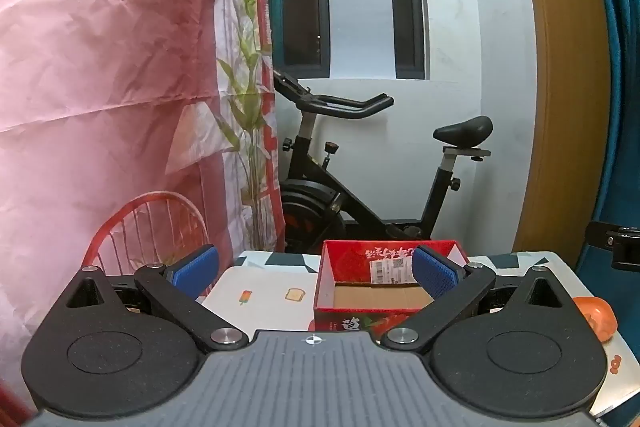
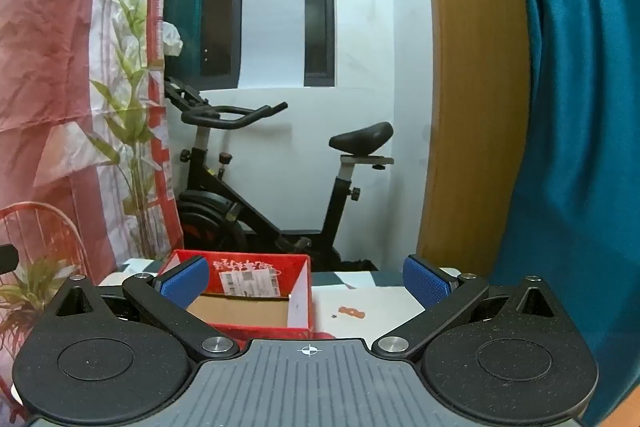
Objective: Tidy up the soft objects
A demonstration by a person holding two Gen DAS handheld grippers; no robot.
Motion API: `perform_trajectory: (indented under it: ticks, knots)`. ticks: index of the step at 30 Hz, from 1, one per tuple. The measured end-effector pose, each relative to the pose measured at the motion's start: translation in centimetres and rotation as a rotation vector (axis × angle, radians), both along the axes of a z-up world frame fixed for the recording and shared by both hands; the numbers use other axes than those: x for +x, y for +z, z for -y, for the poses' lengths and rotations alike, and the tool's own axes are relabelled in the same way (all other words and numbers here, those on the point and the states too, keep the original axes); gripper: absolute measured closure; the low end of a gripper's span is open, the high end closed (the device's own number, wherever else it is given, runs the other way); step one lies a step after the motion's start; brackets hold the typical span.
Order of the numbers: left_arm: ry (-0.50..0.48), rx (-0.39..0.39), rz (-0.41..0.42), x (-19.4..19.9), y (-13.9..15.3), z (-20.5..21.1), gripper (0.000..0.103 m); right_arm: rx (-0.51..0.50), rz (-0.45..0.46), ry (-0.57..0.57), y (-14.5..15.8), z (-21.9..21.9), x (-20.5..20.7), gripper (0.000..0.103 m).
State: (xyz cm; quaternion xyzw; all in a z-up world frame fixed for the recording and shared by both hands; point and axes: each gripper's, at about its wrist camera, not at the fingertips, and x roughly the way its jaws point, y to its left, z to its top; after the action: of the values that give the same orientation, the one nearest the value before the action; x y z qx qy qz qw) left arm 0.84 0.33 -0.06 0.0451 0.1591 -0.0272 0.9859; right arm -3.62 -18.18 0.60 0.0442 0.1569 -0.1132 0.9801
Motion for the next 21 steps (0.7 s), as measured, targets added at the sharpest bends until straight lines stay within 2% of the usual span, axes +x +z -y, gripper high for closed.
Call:
perform_trajectory:
  ticks: [21]
  knots:
    - [0.014, -0.007, -0.002, -0.01, -0.15, 0.06, 0.000, -0.007, -0.008, -0.006, -0.27, -0.34, 0.37, 0.000]
